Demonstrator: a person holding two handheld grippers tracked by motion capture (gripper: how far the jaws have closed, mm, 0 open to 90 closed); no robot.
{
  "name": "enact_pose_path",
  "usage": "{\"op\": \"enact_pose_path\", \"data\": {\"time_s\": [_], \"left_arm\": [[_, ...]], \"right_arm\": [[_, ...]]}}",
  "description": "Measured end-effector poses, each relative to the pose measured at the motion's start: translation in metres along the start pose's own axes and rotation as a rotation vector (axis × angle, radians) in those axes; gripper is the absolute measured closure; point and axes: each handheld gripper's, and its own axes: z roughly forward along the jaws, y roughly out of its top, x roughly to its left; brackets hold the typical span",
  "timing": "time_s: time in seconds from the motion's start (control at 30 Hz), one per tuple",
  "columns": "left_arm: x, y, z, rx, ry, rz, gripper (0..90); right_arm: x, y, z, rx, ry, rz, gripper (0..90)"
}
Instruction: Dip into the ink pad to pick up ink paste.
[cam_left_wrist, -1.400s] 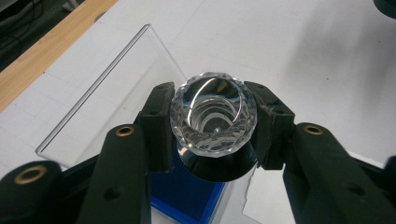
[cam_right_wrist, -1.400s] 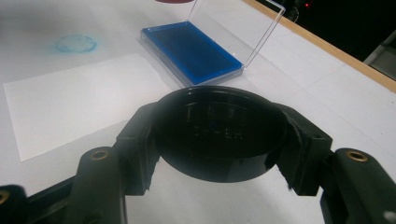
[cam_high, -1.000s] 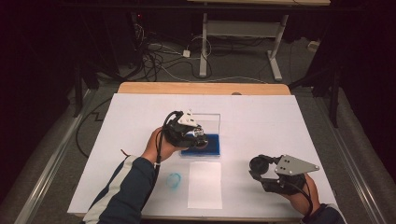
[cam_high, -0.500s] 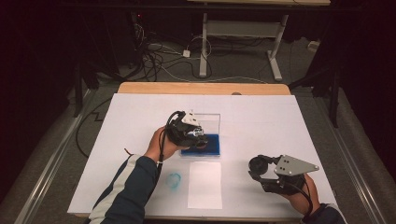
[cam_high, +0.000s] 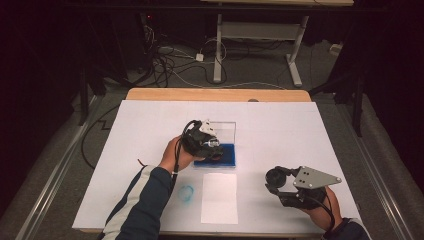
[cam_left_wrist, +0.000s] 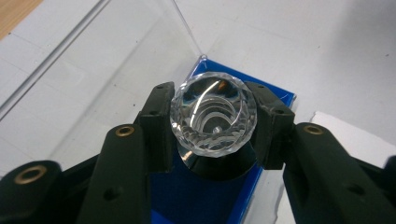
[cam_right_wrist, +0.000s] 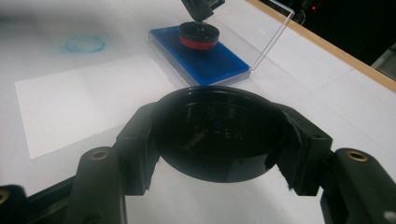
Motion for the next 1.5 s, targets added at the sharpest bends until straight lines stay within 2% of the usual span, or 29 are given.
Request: {"op": "enact_pose_path", "data": {"time_s": [0.13,0.27,0.5,0.8,1.2,1.5], "left_arm": [[0.001,-0.002,0.005,0.004,0.001,-0.013,54.3],[0.001,-0.004,0.009,0.016,0.005,-0.009,54.3],[-0.002,-0.004,0.012,0.011,0.017,0.007,54.3],[-0.006,-0.006,0.012,0.005,0.028,-0.006,54.2],[-0.005,-0.007,0.013,-0.004,0.018,-0.032,54.3],[-0.004,-0.006,0.013,0.005,0.011,-0.038,54.2]], "right_arm": [[-0.001,-0.001,-0.003,-0.005,-0.002,0.009,38.5],[-0.001,-0.001,-0.004,-0.006,-0.003,0.008,38.5],[0.001,-0.002,-0.005,0.003,-0.004,0.010,38.5],[0.003,-0.002,-0.006,0.003,-0.004,0.003,38.4],[0.004,-0.001,-0.005,0.004,0.004,0.001,38.4],[0.005,-0.001,-0.005,0.004,0.007,0.003,38.4]]}}
